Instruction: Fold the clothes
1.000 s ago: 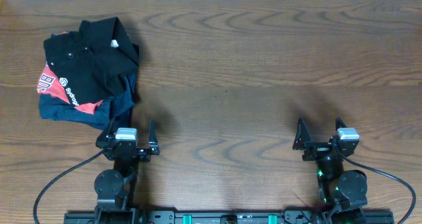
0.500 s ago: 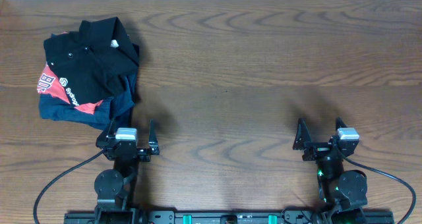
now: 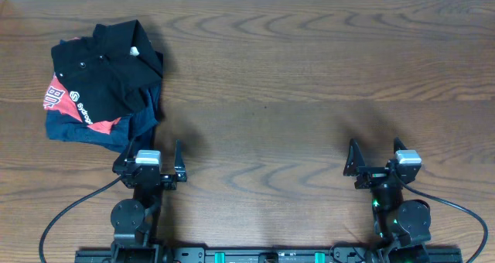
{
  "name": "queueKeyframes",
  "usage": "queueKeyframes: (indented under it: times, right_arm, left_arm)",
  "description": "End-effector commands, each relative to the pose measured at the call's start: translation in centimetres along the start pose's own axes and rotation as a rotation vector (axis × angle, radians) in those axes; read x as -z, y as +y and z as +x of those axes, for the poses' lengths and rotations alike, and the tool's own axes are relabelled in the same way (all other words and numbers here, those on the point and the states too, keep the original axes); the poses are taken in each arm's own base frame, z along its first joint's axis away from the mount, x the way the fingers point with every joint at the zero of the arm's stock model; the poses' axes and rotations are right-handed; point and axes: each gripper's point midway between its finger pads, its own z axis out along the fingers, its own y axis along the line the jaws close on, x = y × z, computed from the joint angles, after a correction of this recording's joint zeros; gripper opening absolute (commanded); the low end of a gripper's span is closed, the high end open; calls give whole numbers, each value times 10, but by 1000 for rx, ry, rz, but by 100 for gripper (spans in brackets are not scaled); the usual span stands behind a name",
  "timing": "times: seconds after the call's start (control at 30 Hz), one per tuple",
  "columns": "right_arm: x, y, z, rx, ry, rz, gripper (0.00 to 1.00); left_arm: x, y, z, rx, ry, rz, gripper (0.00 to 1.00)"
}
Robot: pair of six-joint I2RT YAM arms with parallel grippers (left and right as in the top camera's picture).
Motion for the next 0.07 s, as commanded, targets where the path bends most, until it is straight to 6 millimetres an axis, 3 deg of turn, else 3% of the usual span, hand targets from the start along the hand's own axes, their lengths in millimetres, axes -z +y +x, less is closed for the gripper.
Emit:
queueKeyframes:
  times: [0.0,0.03]
  right_arm:
    - [0,-3,0,6,-4,15,99]
    - [0,-3,0,7,-4,15,99]
  left_arm:
    - [0,0,15,-5,54,-1,98]
    - [0,0,15,-5,54,-1,98]
